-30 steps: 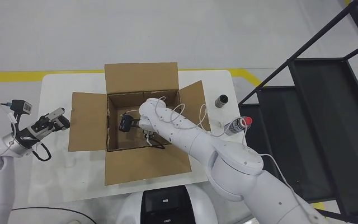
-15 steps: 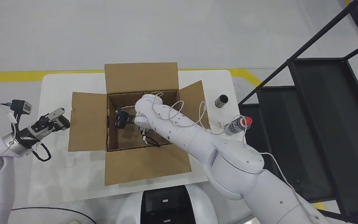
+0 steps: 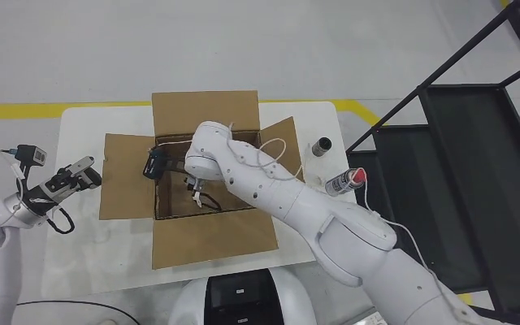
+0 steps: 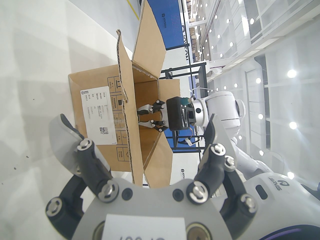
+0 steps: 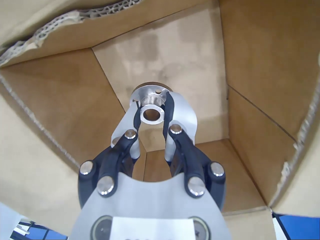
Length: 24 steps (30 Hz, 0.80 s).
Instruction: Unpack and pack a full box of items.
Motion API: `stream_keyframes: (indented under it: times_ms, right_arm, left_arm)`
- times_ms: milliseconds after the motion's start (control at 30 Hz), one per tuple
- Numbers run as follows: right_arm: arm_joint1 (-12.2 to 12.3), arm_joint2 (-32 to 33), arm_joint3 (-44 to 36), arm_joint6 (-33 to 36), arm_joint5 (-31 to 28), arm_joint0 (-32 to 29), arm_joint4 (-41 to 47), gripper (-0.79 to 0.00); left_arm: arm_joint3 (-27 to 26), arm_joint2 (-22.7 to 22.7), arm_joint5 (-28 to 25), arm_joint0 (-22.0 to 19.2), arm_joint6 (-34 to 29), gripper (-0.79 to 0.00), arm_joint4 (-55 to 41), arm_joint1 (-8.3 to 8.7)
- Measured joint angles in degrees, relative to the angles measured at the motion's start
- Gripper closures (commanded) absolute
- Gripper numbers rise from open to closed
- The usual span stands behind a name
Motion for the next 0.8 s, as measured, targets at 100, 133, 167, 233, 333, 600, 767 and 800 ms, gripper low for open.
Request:
stream_keyframes:
  times_ms: [100, 133, 167, 233, 333, 600, 767, 800]
  right_arm:
    - [2.42, 3.42, -8.76, 5.22, 1.09, -3.21, -1.92, 0.0]
    - [3.13, 4.5, -11.59, 6.79, 1.21, -4.38, -2.5, 0.0]
    - [4.07, 5.94, -15.4, 8.86, 1.17, -6.03, -3.28, 0.0]
    - [5.58, 8.22, -21.8, 11.85, 1.19, -8.93, -4.6, 0.0]
    - [7.62, 9.13, -28.83, 14.22, 3.31, -11.94, -6.83, 0.0]
    - [11.28, 8.2, -30.57, 12.73, 1.89, -13.07, -6.26, 0.0]
    - [10.66, 5.97, -23.4, 7.6, -1.62, -11.18, -4.95, 0.0]
    - [10.36, 5.27, -21.7, 6.26, -1.93, -10.65, -5.07, 0.0]
  left_arm:
    - [0.0, 0.0, 0.0, 0.0, 0.0, -0.785, 0.0, 0.0]
    - [0.0, 0.0, 0.0, 0.0, 0.0, -0.785, 0.0, 0.0]
    - [0.0, 0.0, 0.0, 0.0, 0.0, -0.785, 0.0, 0.0]
    - [0.0, 0.0, 0.0, 0.0, 0.0, -0.785, 0.0, 0.0]
    - [0.0, 0.0, 0.0, 0.0, 0.0, -0.785, 0.0, 0.0]
    - [0.0, 0.0, 0.0, 0.0, 0.0, -0.785, 0.0, 0.0]
    - [0.0, 0.0, 0.0, 0.0, 0.0, -0.785, 0.0, 0.0]
    - [0.0, 0.0, 0.0, 0.0, 0.0, -0.785, 0.0, 0.0]
